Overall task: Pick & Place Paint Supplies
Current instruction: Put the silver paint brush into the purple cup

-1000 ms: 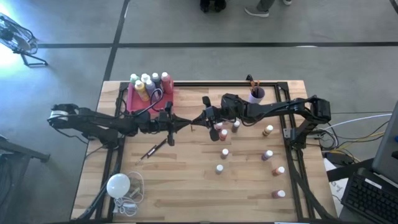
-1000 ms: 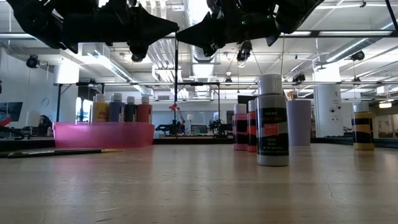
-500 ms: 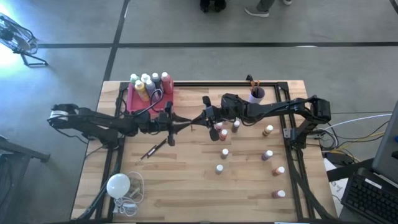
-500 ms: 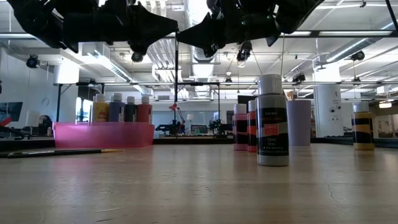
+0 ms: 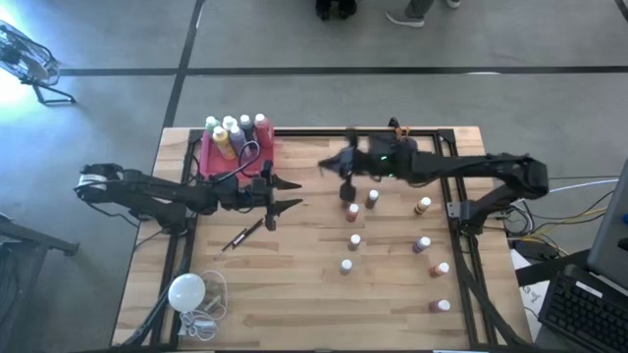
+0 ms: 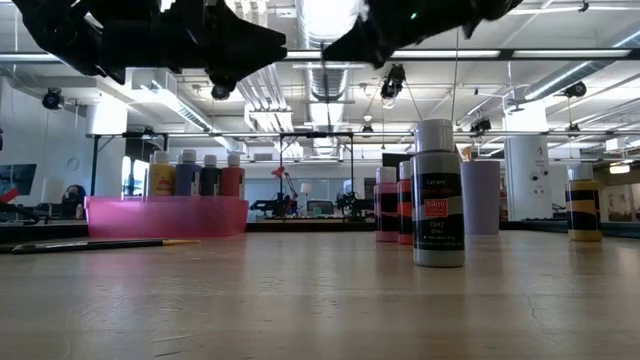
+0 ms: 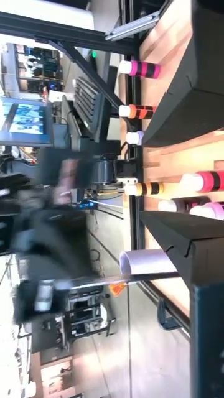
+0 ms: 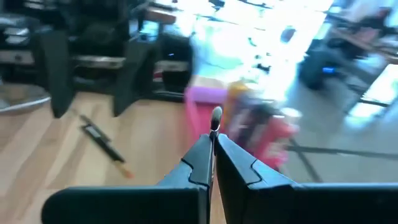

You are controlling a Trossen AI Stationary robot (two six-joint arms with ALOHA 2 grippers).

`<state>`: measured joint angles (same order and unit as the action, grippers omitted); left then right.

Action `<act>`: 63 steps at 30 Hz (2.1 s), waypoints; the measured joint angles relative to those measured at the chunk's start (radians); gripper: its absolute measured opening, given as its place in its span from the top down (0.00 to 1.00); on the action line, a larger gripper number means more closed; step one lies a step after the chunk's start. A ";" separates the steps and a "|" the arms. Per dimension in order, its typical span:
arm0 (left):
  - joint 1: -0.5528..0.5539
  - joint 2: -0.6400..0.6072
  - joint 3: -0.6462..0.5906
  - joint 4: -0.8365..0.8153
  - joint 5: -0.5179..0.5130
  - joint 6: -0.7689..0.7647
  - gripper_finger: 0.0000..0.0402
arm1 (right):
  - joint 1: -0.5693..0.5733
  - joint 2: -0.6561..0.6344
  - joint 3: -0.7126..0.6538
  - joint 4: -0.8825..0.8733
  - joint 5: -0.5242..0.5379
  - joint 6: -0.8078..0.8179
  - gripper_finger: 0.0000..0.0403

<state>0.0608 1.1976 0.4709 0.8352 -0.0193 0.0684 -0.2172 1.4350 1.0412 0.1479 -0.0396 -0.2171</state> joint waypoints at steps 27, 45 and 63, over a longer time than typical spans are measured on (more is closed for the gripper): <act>0.000 0.001 0.000 -0.006 0.000 -0.024 0.55 | -0.378 -0.717 -0.252 -0.424 0.220 0.110 0.98; 0.000 0.002 0.000 -0.006 0.000 -0.024 0.55 | -0.576 -0.696 -0.457 -0.297 0.084 0.104 0.98; 0.000 0.002 0.000 -0.006 0.000 -0.024 0.55 | -0.589 -0.695 -0.667 -0.086 0.084 0.087 0.98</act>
<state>0.0612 1.1995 0.4706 0.8288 -0.0193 0.0448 -0.8062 0.7399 0.3742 0.0616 0.0441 -0.1299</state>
